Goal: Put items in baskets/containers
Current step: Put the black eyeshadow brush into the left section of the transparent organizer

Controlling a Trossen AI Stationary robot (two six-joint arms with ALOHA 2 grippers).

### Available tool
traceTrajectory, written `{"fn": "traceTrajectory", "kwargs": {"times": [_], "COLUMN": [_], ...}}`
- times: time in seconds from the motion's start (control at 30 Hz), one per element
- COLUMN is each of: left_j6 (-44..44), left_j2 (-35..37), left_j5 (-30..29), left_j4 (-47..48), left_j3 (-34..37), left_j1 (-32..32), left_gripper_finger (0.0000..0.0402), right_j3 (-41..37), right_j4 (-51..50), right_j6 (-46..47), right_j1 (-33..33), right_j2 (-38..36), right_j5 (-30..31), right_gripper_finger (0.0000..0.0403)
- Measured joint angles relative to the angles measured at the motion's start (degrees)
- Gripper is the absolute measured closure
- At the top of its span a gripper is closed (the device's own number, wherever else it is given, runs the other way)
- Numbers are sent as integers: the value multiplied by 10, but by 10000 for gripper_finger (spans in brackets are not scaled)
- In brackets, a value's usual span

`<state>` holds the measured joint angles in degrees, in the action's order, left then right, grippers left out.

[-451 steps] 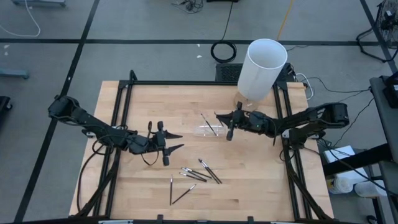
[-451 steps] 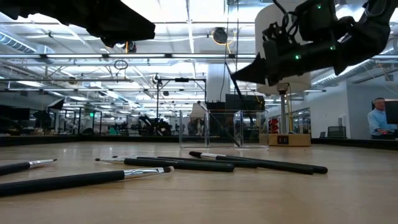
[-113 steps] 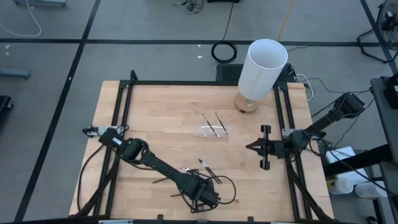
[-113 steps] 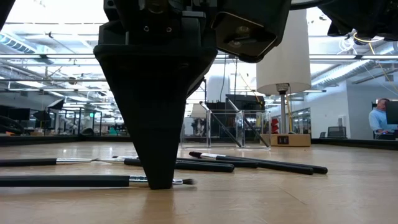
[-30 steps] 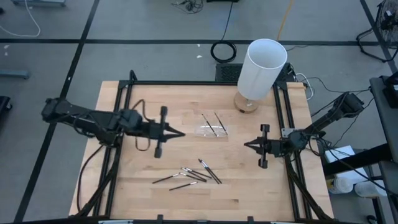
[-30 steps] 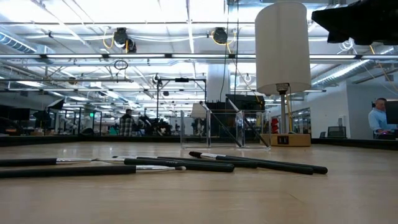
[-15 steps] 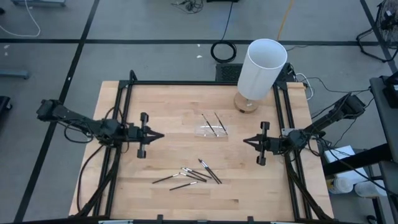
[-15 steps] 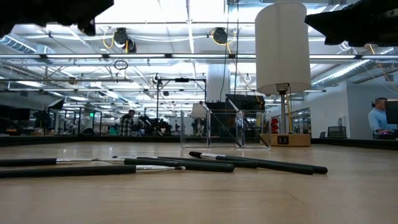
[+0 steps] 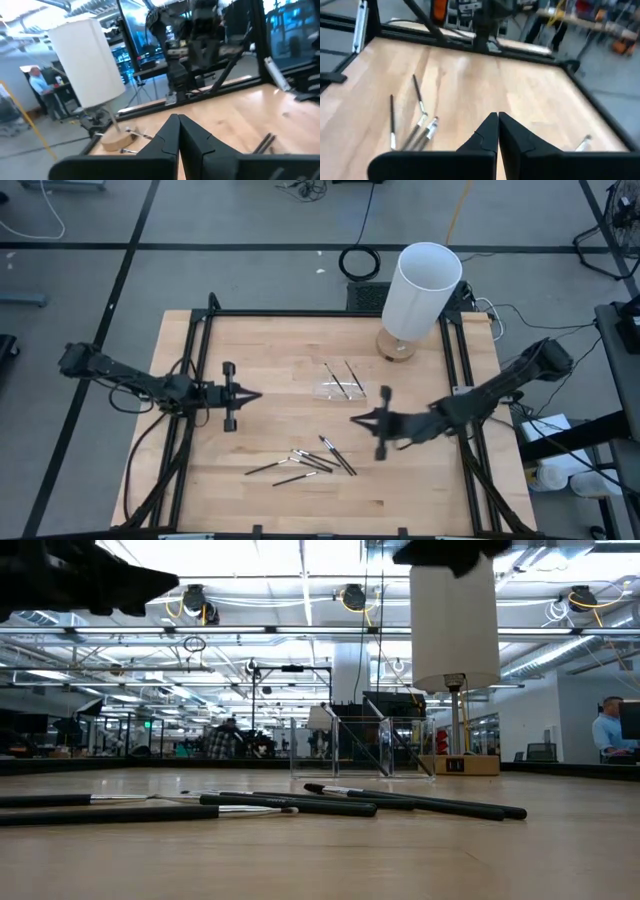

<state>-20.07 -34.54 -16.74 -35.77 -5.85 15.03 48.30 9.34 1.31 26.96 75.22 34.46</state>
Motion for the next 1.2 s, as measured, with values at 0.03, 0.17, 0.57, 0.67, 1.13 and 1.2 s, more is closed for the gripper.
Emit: {"fn": "traceTrajectory", "kwargs": {"times": [0.03,0.17,0.57,0.67,1.13,1.2], "left_j6": [-5,16,134,166,174,174], "left_j2": [0,1,1,1,1,1], "left_j5": [-2,-33,-72,-72,-72,-72], "left_j4": [0,-2,95,98,91,91], "left_j3": [0,0,0,0,0,0], "left_j1": [-3,-12,-13,-13,-13,-13], "left_gripper_finger": [396,396,396,396,390,387], "right_j3": [38,169,490,489,410,394], "right_j4": [-29,-109,-409,-455,-477,-459], "right_j6": [18,63,182,201,297,300], "right_j1": [0,1,-24,-28,-73,-79], "right_j2": [24,127,396,411,402,403], "right_j5": [-1,-33,-181,-181,-241,-245], "right_gripper_finger": [403,403,403,397,301,292]}}
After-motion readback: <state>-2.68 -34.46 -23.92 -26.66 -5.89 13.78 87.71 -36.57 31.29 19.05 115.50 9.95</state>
